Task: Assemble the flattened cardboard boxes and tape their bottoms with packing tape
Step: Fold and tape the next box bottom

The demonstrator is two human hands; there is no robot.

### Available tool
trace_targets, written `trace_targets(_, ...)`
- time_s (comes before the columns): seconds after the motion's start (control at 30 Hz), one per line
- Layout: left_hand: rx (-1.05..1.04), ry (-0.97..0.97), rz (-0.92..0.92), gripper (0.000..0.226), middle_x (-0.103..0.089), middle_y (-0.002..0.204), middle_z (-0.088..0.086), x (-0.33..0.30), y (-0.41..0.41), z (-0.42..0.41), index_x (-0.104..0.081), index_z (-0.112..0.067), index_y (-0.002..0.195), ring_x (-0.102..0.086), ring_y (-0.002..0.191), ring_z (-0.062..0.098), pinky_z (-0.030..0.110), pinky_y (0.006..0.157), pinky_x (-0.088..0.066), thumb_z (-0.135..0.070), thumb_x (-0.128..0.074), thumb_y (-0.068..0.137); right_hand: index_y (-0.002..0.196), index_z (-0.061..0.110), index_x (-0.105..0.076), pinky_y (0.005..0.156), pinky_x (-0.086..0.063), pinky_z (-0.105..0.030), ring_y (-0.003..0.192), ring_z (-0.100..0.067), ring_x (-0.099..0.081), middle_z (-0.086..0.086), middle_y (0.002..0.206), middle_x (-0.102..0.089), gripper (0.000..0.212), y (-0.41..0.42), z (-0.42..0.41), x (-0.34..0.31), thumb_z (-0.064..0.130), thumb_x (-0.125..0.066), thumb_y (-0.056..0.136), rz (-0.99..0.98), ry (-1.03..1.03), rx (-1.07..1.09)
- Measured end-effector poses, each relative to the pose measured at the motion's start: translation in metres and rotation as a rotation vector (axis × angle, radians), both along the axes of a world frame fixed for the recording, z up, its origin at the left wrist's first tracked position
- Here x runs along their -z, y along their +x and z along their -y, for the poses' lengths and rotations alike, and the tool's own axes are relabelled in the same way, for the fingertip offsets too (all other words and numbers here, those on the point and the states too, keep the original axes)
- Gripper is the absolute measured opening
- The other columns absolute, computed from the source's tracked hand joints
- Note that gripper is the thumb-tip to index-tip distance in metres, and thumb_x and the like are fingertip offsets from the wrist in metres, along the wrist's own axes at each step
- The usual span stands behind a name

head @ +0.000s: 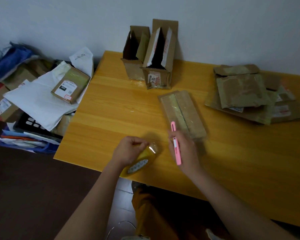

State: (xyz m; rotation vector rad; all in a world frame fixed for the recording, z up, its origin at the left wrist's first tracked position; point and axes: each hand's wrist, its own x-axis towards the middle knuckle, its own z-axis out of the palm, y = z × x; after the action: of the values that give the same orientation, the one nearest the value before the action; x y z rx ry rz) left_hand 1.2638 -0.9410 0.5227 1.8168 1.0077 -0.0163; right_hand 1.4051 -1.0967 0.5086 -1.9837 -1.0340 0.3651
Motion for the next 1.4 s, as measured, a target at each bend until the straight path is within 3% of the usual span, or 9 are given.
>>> trace_targets(0.23,0.041,-0.078,0.078,0.015,-0.072,0.107,-0.008,-0.007,-0.006,-0.008,-0.076,-0.021,0.102,-0.063,0.102,0.0,0.023,0.091,-0.051,-0.024,-0.069,0.089,0.081,0.013,-0.048,0.067,-0.042,-0.01,0.079,0.003,-0.058,0.005,0.078,-0.056,0.03,-0.038,-0.039,-0.001,-0.002,-0.074,0.08,-0.395,-0.046,0.047)
trace_targets(0.33,0.101,-0.128,0.065,0.054,-0.059,0.126,-0.011,-0.016,-0.017,-0.016,-0.06,-0.029,0.128,-0.051,0.121,0.003,0.011,0.089,-0.039,-0.039,-0.076,0.078,0.079,0.012,-0.046,0.063,-0.038,-0.004,0.072,0.014,-0.056,0.009,0.077,-0.052,0.031,-0.042,-0.052,-0.001,-0.012,-0.065,0.082,-0.379,-0.052,0.084)
trace_targets(0.47,0.056,-0.343,0.07,0.103,-0.052,0.13,-0.008,-0.013,-0.045,-0.038,-0.034,-0.044,0.142,-0.051,0.121,0.007,0.026,0.093,-0.05,-0.043,-0.09,0.056,0.077,0.012,-0.047,0.06,-0.04,-0.011,0.064,0.003,-0.054,0.009,0.069,-0.053,0.03,-0.044,-0.069,0.001,-0.002,-0.073,0.08,-0.322,0.024,0.115)
trace_targets(0.6,0.038,-0.296,0.055,0.07,-0.06,0.113,0.003,-0.007,-0.067,-0.062,-0.044,-0.037,0.116,-0.066,0.095,0.016,0.041,0.078,-0.058,-0.013,-0.088,0.067,0.074,0.01,-0.048,0.058,-0.038,-0.016,0.062,-0.007,-0.049,0.005,0.065,-0.051,0.031,-0.049,-0.09,0.004,0.003,-0.077,0.078,-0.365,0.105,0.154)
trace_targets(0.77,0.063,0.099,0.074,0.058,-0.054,0.096,-0.003,-0.014,-0.079,-0.109,-0.044,-0.036,0.101,-0.056,0.083,0.019,0.027,0.064,-0.045,-0.01,-0.084,0.069,0.08,0.009,-0.047,0.064,-0.042,-0.015,0.065,-0.001,-0.053,-0.001,0.071,-0.058,0.035,-0.063,-0.137,0.006,0.008,-0.082,0.075,-0.421,0.13,0.144)
trace_targets(0.97,0.503,0.752,-0.427,0.066,-0.052,0.118,-0.004,-0.039,-0.068,-0.163,-0.041,-0.039,0.138,-0.054,0.1,0.026,0.034,0.086,-0.04,-0.041,-0.074,0.081,0.079,0.02,-0.043,0.06,-0.043,-0.025,0.061,-0.003,-0.053,0.008,0.066,-0.053,0.04,-0.064,-0.183,0.024,0.008,-0.081,0.076,-0.274,0.019,0.181)
trace_targets(1.13,0.448,0.505,-0.283,0.082,-0.042,0.115,0.0,-0.025,-0.052,-0.172,-0.037,-0.046,0.143,-0.052,0.092,0.024,0.036,0.084,-0.045,-0.059,-0.074,0.071,0.082,0.031,-0.04,0.056,-0.05,-0.04,0.062,-0.026,-0.063,-0.002,0.07,-0.063,0.043,-0.055,-0.194,0.044,0.014,-0.08,0.079,-0.124,-0.155,0.268)
trace_targets(1.3,0.444,0.505,-0.033,0.059,-0.04,0.103,0.0,-0.013,-0.025,-0.159,-0.048,-0.035,0.14,-0.04,0.099,0.013,0.035,0.091,-0.036,-0.061,-0.048,0.086,0.094,0.022,-0.053,0.058,-0.042,-0.033,0.087,-0.028,-0.063,-0.005,0.081,-0.065,0.025,-0.045,-0.183,0.054,0.023,-0.075,0.082,0.081,-0.384,0.345)
trace_targets(1.4,0.461,0.485,-0.052,0.056,-0.042,0.103,0.0,-0.012,-0.011,-0.161,-0.049,-0.027,0.14,-0.045,0.102,0.017,0.036,0.093,-0.037,-0.047,-0.061,0.089,0.092,0.022,-0.057,0.048,-0.031,-0.025,0.09,-0.023,-0.06,-0.001,0.067,-0.059,0.032,-0.051,-0.181,0.054,0.021,-0.083,0.073,0.225,-0.426,0.334)
